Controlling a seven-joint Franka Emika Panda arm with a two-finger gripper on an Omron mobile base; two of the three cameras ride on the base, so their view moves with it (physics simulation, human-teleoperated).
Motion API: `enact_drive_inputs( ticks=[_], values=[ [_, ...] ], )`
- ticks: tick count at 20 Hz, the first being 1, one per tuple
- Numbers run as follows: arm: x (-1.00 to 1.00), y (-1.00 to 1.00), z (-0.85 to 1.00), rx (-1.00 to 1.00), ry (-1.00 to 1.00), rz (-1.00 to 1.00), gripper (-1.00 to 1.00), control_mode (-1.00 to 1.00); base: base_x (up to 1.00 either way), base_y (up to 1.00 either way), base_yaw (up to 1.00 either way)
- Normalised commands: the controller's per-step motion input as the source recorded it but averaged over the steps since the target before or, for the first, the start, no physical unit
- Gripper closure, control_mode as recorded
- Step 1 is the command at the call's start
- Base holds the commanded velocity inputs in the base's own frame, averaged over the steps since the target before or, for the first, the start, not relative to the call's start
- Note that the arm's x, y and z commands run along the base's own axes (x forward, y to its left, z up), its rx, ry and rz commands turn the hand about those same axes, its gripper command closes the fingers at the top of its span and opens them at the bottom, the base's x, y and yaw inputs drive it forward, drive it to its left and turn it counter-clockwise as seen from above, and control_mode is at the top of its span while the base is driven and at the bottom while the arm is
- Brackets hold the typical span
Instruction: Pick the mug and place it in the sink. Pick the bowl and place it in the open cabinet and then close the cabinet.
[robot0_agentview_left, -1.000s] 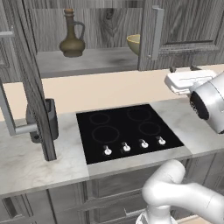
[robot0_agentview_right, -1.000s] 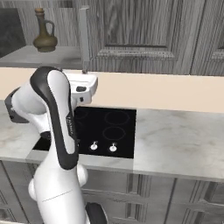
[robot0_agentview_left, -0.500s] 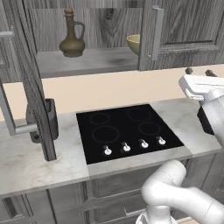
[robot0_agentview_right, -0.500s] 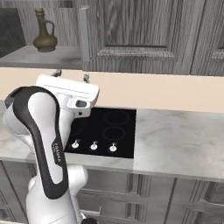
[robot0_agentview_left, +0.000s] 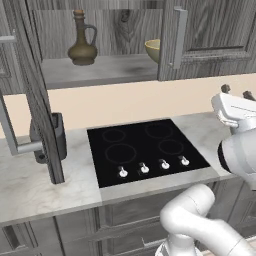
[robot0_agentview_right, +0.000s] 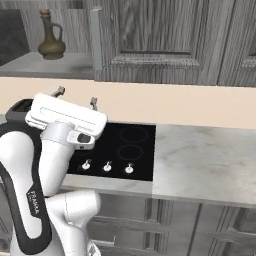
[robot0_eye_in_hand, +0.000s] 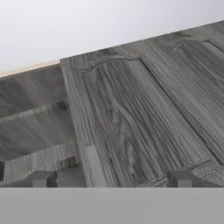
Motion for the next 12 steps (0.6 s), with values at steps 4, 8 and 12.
enact_drive_inputs(
  ticks=[4,8,12],
  values=[
    [-0.68,0.06,0.0,0.13,0.0,-0.05,-1.0,-1.0,0.0,0.0,0.0],
    [-0.75,0.05,0.0,0.13,0.0,-0.06,-1.0,-1.0,0.0,0.0,0.0],
    [-0.58,0.26,0.0,0.09,0.0,-0.05,-1.0,-1.0,0.0,0.0,0.0]
  ],
)
